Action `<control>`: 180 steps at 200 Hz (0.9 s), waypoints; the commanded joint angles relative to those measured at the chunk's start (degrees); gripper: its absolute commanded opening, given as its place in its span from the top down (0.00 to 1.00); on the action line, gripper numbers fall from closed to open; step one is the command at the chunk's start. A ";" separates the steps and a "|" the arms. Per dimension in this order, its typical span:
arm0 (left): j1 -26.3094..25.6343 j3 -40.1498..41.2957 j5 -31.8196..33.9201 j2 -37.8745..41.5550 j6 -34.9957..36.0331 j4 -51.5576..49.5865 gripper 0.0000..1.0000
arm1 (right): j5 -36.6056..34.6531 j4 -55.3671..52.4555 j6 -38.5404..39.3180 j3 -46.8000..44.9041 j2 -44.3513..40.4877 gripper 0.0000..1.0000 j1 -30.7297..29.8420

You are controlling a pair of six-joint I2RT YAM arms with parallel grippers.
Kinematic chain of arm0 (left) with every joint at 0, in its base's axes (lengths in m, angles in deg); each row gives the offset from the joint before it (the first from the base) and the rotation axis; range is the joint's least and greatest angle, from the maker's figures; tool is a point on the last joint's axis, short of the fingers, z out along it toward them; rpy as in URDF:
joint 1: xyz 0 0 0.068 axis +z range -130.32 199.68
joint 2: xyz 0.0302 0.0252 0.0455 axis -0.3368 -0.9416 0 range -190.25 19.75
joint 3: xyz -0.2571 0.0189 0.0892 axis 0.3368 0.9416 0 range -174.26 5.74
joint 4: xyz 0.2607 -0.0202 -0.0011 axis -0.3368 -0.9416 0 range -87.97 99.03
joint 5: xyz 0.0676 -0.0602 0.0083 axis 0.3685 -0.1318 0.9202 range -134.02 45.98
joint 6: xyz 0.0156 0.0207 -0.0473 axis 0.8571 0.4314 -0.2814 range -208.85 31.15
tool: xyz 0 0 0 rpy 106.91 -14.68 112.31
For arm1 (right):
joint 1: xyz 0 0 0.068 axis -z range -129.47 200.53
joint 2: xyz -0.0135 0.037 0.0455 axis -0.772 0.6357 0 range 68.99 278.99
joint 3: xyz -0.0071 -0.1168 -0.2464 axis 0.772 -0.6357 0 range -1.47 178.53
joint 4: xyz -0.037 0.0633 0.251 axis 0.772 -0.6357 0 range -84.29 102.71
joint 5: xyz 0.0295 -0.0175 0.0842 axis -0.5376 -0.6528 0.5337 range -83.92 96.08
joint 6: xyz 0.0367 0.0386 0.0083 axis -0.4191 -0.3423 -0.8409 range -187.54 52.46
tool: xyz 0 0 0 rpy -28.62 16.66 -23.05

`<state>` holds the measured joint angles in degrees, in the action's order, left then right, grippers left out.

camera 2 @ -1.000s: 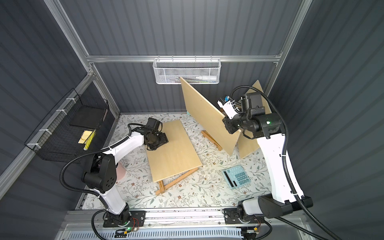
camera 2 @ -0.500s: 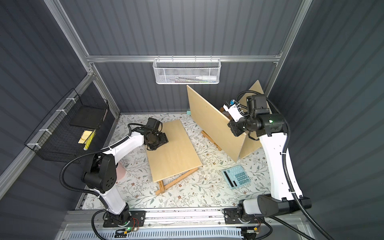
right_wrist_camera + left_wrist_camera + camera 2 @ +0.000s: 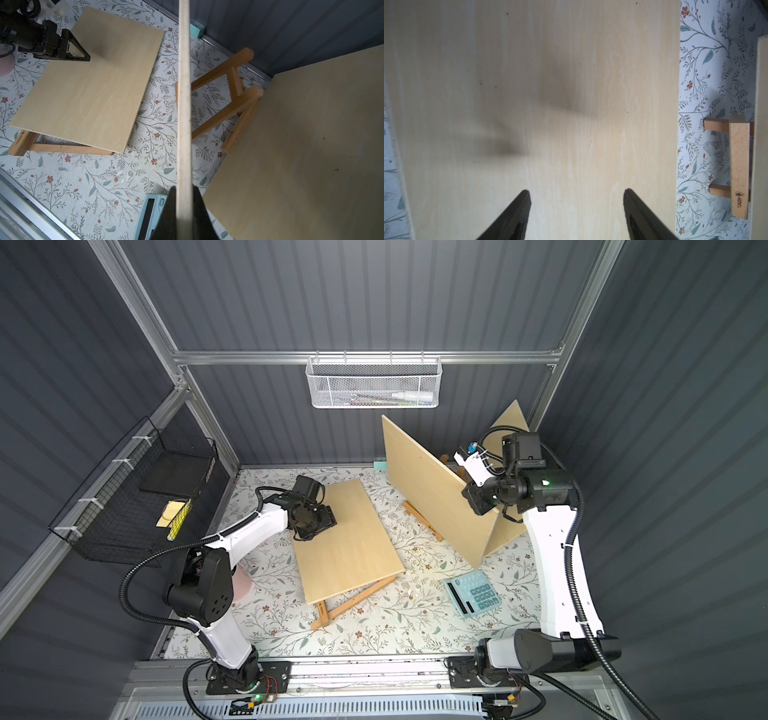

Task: Assemble the easel
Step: Place the drawing board on the easel.

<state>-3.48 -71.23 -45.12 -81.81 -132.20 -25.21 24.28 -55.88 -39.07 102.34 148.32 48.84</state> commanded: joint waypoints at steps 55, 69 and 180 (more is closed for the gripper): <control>0.49 -0.43 0.22 -0.12 -0.06 -1.97 0.27 | 7.57 11.24 1.64 0.65 -2.35 1.00 2.88; 0.48 -0.38 0.22 0.01 -0.06 -1.91 0.27 | 8.08 11.12 1.81 0.09 -2.03 1.00 3.27; 0.48 -0.75 0.20 -0.42 -0.31 -1.90 0.27 | 9.04 5.73 6.60 2.49 2.95 1.00 7.05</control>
<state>-3.48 -71.23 -45.12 -81.83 -132.20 -25.76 30.20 -54.66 -34.19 100.19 149.93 54.87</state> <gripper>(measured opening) 0.733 0.108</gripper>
